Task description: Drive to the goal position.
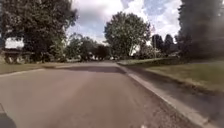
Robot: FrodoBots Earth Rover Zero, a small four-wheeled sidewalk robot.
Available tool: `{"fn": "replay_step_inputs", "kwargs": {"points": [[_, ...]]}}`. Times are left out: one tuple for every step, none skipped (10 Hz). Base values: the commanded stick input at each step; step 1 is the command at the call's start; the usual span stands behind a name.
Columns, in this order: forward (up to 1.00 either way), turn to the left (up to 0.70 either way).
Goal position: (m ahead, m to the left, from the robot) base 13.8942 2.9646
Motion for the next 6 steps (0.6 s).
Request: {"fn": "replay_step_inputs", "kwargs": {"points": [[1.00, 0.00], [1.00, 0.00], [1.00, 0.00], [1.00, 0.00], [1.00, 0.00], [1.00, 0.00]]}}
